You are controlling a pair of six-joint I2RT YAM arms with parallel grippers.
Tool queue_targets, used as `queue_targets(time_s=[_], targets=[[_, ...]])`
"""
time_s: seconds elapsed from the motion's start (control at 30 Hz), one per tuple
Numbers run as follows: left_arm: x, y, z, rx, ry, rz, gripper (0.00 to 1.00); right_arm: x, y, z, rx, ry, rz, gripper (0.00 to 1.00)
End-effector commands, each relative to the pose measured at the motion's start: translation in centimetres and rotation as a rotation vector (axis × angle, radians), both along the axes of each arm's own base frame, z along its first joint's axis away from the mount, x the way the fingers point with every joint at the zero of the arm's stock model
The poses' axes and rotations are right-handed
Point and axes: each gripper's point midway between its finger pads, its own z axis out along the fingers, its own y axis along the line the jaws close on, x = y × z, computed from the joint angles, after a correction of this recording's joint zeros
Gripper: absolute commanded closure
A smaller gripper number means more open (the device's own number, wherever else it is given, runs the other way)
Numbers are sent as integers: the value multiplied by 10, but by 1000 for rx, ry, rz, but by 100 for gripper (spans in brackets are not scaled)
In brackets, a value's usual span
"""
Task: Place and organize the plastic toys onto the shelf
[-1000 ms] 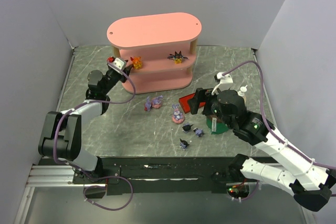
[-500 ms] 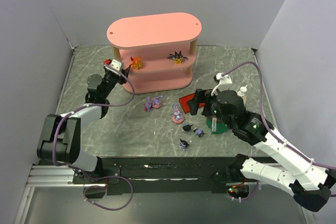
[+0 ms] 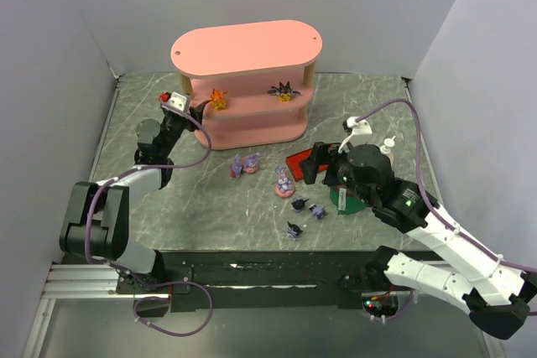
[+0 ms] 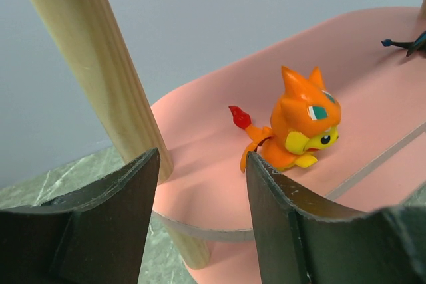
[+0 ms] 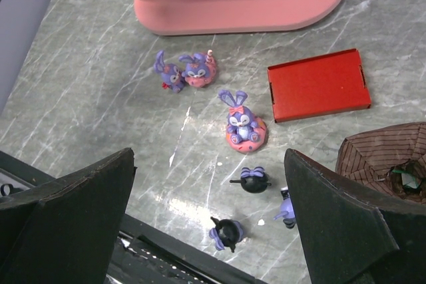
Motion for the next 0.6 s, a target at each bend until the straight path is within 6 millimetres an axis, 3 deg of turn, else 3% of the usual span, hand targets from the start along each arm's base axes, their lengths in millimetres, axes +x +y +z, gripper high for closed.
queue_targets(time_s=[0.0, 0.13, 0.4, 0.47, 0.5, 0.53, 0.57], targets=[[-3, 8, 18, -31, -57, 29, 40, 1, -2, 2, 18, -14, -8, 1], [-14, 17, 24, -56, -72, 69, 37, 1, -1, -1, 8, -2, -6, 0], [-37, 59, 48, -231, -114, 260, 29, -1, -2, -13, -38, 78, -10, 0], [-42, 67, 48, -295, -86, 299, 25, -1, -2, -19, -54, 90, -9, 0], [-49, 75, 60, -339, -102, 334, 23, -1, -2, -20, -56, 85, -3, 0], [-48, 87, 47, -414, -23, 409, 15, 0, -1, -21, -56, 77, 2, 0], [-51, 93, 51, -456, -11, 437, 10, 2, 0, -27, -56, 69, -2, 0]])
